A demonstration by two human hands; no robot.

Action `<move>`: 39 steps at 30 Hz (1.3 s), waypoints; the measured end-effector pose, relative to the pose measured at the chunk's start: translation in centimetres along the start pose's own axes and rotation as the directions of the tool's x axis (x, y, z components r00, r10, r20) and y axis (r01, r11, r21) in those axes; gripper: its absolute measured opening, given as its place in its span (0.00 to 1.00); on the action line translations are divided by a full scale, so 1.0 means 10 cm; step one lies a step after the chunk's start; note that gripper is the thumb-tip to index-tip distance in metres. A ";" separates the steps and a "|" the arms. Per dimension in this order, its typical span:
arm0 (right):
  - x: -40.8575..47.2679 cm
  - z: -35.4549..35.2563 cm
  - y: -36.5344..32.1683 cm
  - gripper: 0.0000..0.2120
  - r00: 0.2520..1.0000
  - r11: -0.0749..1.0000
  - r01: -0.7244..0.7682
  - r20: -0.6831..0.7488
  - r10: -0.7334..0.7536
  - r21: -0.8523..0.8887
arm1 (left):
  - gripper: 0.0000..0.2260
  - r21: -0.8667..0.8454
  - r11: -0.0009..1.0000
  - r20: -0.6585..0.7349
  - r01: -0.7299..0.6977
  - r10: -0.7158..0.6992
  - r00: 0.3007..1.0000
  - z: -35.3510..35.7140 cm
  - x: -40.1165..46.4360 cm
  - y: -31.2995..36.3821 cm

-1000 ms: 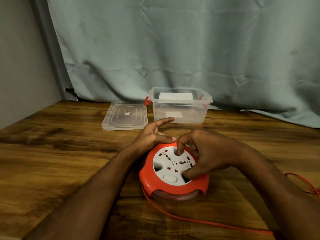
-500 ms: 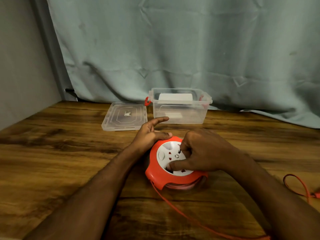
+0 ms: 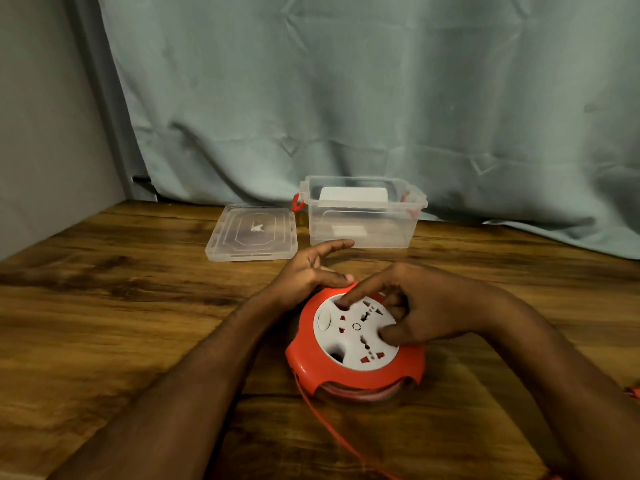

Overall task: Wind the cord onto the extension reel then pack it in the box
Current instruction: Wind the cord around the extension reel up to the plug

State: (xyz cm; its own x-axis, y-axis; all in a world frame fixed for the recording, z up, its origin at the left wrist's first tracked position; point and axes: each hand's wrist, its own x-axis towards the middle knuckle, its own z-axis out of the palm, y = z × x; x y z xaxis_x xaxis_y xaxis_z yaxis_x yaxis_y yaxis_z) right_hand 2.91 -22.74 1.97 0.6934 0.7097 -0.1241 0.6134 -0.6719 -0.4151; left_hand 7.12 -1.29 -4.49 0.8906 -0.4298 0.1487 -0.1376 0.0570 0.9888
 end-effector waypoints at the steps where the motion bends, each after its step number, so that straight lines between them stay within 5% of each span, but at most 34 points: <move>1: -0.02 -0.02 -0.01 0.27 1.000 1.000 0.004 0.003 -0.004 0.000 | 0.27 0.002 1.000 0.004 0.002 -0.002 1.000 0.00 0.00 0.00; 17: 0.00 0.08 -0.17 0.23 0.973 0.955 -0.127 -0.222 0.067 -0.269 | 0.28 0.016 0.999 -0.113 -0.029 0.030 0.993 -0.03 0.02 -0.01; 31: 0.10 0.17 -0.15 0.28 0.971 0.933 -0.098 -0.240 0.013 -0.346 | 0.26 0.050 0.999 -0.171 -0.018 0.026 0.985 -0.06 0.04 -0.06; 33: 0.08 0.14 -0.12 0.24 0.975 0.954 -0.077 -0.224 0.010 -0.289 | 0.26 0.048 0.999 -0.166 -0.019 0.027 0.986 -0.05 0.04 -0.04; 36: 0.04 0.05 -0.01 0.04 0.972 0.991 -0.006 -0.232 -0.025 -0.133 | 0.25 0.036 0.999 -0.161 -0.026 0.031 0.987 -0.06 0.05 -0.04; 39: 0.02 0.01 0.08 0.26 0.986 0.994 0.026 -0.158 -0.043 -0.109 | 0.25 0.024 0.999 -0.109 -0.028 0.031 0.994 -0.07 0.06 -0.06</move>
State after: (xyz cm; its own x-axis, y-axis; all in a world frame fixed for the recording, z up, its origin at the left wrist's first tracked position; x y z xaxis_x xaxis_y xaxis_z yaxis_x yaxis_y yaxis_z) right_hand 3.51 -23.10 1.51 0.7177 0.6953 0.0381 0.6684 -0.6725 -0.3176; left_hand 8.05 -0.98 -4.98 0.9280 -0.3266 0.1790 -0.1732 0.0471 0.9838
